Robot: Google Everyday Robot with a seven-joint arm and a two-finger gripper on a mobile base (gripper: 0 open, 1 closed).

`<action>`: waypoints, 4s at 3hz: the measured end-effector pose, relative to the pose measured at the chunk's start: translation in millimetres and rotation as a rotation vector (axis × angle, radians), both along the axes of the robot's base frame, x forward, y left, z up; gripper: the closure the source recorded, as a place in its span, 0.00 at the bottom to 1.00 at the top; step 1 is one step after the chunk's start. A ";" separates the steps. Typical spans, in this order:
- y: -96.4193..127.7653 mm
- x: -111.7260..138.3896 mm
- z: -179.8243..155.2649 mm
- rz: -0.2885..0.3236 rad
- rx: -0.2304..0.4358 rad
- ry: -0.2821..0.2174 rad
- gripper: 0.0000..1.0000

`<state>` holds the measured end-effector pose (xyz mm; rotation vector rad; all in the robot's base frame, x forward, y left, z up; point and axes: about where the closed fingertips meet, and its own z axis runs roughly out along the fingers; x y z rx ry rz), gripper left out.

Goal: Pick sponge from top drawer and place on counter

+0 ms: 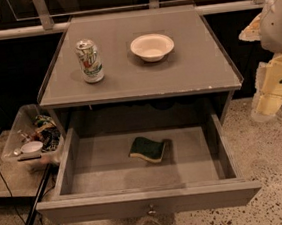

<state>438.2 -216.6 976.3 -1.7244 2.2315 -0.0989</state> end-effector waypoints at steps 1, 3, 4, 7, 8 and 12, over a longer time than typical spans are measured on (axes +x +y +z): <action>0.4 -0.1 0.6 -0.001 0.000 -0.003 0.00; 13.7 -5.9 -20.7 -0.022 0.095 -0.009 0.00; 19.8 -10.2 -37.9 -0.029 0.178 -0.013 0.00; 30.3 0.9 -110.6 -0.092 0.409 -0.039 0.00; 48.4 27.4 -125.4 -0.074 0.399 -0.095 0.00; 121.1 9.8 -177.6 0.050 0.406 -0.072 0.00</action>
Offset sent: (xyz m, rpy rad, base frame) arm -0.0067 0.0147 -0.0175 0.0746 -0.0054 -0.0235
